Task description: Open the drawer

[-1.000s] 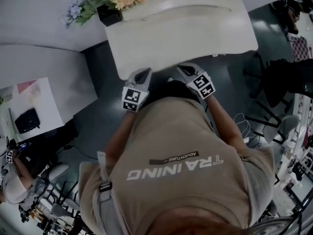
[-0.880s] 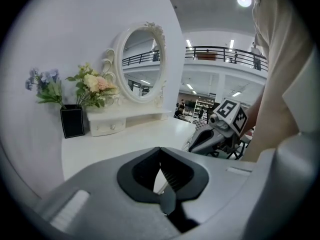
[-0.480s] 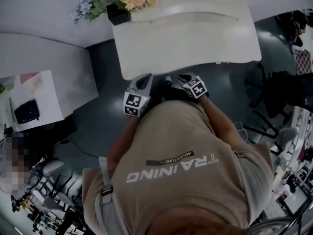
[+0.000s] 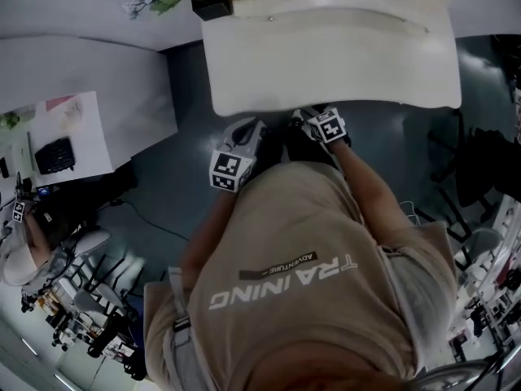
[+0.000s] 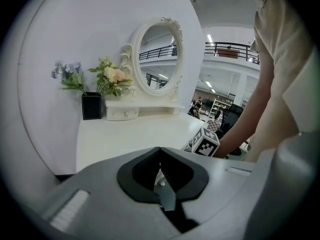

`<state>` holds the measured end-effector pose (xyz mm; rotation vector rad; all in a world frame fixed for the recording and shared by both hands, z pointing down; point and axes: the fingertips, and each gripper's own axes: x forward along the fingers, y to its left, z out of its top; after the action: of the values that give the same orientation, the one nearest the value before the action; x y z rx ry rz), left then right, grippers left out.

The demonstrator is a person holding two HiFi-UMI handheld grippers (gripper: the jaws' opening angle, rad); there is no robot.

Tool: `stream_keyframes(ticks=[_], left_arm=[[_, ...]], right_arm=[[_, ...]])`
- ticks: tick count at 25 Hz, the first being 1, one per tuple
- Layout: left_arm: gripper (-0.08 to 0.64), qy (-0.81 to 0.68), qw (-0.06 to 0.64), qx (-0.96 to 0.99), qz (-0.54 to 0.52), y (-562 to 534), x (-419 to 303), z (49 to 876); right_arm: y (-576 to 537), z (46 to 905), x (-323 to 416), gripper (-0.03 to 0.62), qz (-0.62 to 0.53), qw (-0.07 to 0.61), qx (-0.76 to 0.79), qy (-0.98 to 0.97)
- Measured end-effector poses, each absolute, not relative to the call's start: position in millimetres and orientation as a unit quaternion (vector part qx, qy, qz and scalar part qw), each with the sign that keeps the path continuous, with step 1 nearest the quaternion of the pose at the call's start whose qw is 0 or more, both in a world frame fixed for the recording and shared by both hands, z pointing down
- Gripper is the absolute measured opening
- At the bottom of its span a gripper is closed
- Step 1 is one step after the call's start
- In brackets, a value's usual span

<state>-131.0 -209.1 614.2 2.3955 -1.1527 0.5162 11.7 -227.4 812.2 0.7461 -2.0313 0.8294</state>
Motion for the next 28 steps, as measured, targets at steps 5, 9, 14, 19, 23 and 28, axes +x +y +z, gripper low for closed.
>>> stream_keyframes(ticks=[5, 9, 14, 19, 23, 28], left_arm=[[0.006, -0.419, 0.214, 0.861, 0.195, -209, -126, 607], [0.006, -0.43, 0.209, 0.856, 0.197, -215, -133, 601], [0.006, -0.442, 0.211, 0.849, 0.2, -212, -148, 600], [0.006, -0.443, 0.211, 0.849, 0.195, -208, -163, 602], [0.006, -0.433, 0.205, 0.857, 0.189, -204, -170, 598], [0.006, -0.428, 0.197, 0.864, 0.177, -200, -184, 600]], right_arm=[[-232, 835, 11, 0.169, 0.342, 0.41, 0.316, -0.784], [-237, 835, -1, 0.169, 0.345, 0.401, 0.327, -0.783], [-238, 841, -1, 0.15, 0.337, 0.418, 0.345, -0.77], [-237, 845, -1, 0.129, 0.337, 0.429, 0.345, -0.764], [-230, 847, -1, 0.129, 0.344, 0.442, 0.339, -0.756], [-219, 845, -5, 0.129, 0.356, 0.447, 0.331, -0.751]])
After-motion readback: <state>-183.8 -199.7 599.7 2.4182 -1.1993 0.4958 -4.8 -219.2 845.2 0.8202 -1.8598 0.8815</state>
